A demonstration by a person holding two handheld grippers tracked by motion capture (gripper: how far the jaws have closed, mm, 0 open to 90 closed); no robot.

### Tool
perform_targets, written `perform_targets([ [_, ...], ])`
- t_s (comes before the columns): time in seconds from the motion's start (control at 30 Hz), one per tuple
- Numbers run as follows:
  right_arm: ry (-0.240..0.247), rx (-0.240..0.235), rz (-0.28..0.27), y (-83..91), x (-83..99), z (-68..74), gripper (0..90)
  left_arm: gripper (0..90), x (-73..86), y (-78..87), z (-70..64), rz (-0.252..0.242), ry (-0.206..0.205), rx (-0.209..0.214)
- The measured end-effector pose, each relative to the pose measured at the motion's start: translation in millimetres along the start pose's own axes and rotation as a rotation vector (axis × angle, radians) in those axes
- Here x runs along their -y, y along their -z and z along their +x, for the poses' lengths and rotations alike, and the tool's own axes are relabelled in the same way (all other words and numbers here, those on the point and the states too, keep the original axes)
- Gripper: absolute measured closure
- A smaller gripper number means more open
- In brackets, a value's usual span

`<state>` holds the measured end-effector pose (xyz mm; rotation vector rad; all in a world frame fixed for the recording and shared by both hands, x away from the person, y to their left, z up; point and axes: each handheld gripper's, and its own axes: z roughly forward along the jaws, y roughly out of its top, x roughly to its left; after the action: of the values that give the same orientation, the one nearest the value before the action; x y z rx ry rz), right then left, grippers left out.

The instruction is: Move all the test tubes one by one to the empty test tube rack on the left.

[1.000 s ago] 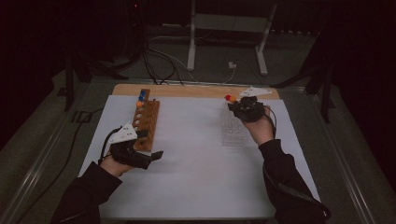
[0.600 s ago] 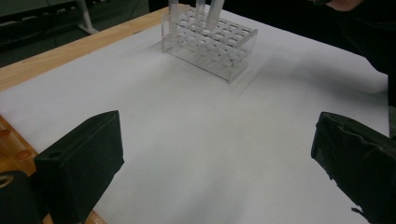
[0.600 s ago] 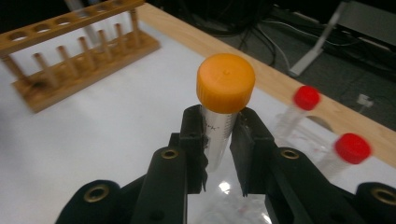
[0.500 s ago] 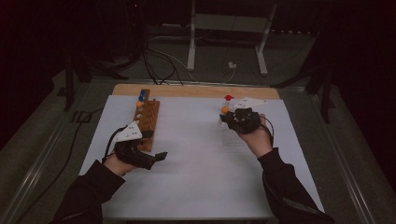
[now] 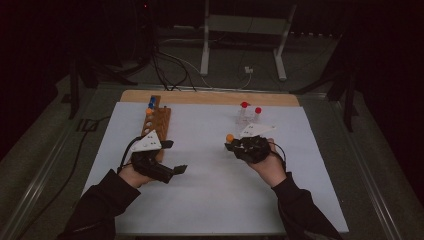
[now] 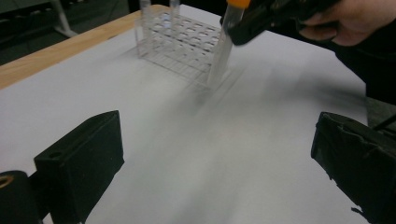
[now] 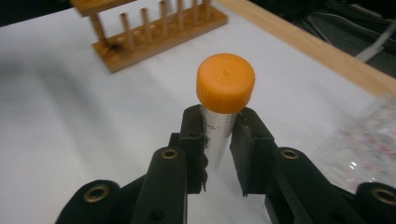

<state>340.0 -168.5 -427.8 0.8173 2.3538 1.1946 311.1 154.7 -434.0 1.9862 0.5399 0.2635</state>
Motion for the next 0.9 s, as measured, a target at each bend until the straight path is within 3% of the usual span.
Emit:
perform_targets([
  [0.47,0.037,-0.099,0.021,-5.1,15.2,34.0,75.0,6.8,-15.5,-24.5,-12.8,-0.009,-0.039,0.071],
  [0.67,0.046,-0.127,0.036,-8.0,18.9,42.4,75.0,16.6,-23.3,-38.3,-19.9,-0.021,-0.055,0.123],
  [0.9,0.045,-0.143,0.04,-9.5,20.0,46.7,75.0,32.4,-29.1,-53.0,-27.1,-0.024,-0.085,0.146],
])
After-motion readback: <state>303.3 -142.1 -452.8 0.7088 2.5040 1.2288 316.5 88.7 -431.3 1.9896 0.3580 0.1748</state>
